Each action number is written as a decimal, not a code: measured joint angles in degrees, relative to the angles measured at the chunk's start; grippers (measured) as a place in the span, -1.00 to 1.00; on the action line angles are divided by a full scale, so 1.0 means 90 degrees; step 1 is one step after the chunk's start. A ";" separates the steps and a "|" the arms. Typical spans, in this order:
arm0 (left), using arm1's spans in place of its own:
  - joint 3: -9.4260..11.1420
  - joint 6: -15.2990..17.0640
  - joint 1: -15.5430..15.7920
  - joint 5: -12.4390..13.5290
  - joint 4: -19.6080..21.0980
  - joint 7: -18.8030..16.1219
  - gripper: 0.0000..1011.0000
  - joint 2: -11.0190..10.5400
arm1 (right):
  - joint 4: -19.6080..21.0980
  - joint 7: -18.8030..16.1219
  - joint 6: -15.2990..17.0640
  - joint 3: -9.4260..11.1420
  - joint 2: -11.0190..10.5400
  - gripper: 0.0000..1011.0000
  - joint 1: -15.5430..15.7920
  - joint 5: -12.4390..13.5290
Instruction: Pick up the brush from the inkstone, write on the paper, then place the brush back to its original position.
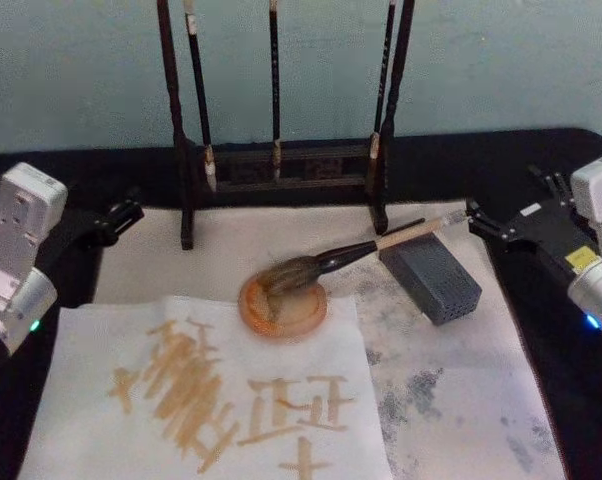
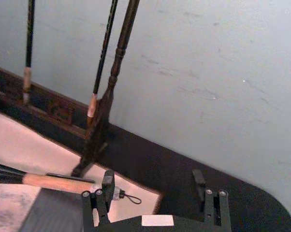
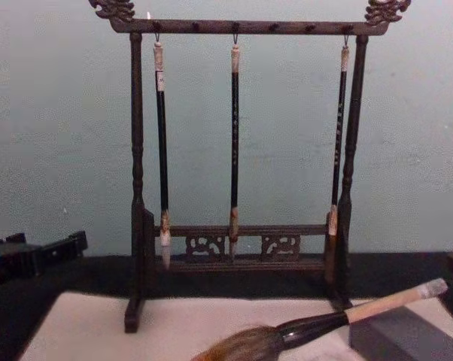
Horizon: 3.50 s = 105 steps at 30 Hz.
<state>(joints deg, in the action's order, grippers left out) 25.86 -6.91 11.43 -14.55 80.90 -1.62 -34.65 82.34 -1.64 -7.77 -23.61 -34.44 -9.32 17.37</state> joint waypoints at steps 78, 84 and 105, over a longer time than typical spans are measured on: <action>0.0000 0.0000 0.0000 0.0000 0.0000 0.0000 0.98 0.0000 | -0.1807 -0.3313 0.2268 0.1189 0.1193 0.99 -0.0006 0.6763; 0.0000 0.0000 0.0000 0.0000 0.0000 0.0000 0.98 0.0000 | -0.1960 -0.3307 0.2275 0.1061 0.1193 0.99 -0.0148 0.6848; 0.0000 0.0000 0.0000 0.0000 0.0000 0.0000 0.98 0.0000 | -0.2452 -0.3374 0.2278 0.0647 0.1255 0.99 -0.0588 0.7081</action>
<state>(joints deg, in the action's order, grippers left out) 25.86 -6.91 11.43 -14.55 80.90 -1.62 -34.65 60.27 -32.01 12.73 -17.79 -23.15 -14.61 81.09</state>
